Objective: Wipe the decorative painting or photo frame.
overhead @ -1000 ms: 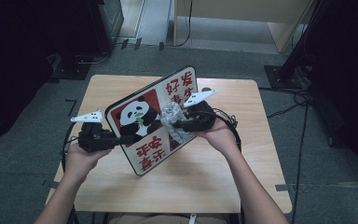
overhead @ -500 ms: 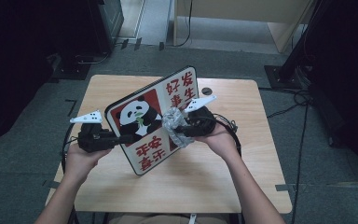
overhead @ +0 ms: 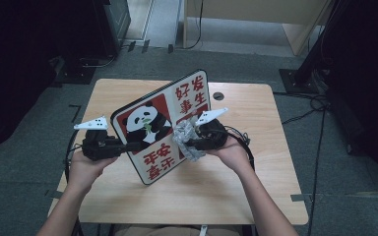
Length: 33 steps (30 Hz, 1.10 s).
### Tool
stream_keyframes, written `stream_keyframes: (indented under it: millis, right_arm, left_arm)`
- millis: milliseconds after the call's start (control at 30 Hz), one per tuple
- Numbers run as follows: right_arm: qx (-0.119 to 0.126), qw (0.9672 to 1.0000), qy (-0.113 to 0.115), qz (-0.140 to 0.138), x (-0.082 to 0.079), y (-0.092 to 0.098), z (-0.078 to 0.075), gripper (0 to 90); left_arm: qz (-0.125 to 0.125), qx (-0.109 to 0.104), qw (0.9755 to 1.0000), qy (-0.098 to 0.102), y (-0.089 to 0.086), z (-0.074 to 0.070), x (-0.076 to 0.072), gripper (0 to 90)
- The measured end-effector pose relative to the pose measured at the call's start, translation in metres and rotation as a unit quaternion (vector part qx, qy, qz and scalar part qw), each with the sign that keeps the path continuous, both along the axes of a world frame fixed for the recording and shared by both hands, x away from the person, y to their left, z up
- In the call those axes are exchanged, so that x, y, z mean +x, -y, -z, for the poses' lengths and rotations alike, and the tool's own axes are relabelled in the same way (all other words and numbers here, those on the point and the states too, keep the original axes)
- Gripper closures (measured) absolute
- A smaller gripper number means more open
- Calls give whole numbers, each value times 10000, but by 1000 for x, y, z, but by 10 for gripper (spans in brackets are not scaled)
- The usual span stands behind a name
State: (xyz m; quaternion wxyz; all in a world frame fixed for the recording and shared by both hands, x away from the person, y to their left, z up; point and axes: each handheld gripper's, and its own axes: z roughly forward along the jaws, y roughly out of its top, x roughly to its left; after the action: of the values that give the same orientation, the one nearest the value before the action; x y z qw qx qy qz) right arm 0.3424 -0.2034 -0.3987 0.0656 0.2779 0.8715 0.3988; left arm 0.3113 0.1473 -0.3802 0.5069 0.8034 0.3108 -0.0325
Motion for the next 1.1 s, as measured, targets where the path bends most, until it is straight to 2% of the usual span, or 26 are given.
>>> stream_keyframes:
  millis: [167,400,733,1100]
  right_arm:
    - [28,9999,-104,38,-3,2,12,631]
    - [-135,9997,-179,30,-6,1,26,630]
    - [-173,9994,-302,44,-8,2,41,630]
    - [-283,9976,-637,51,-11,1,59,630]
  left_arm:
    - [12,-1,10000,-2,0,0,0,765]
    - [17,1,10000,2,0,0,0,764]
    - [35,-8,10000,-8,0,0,0,762]
    - [48,-5,10000,-9,0,0,0,760]
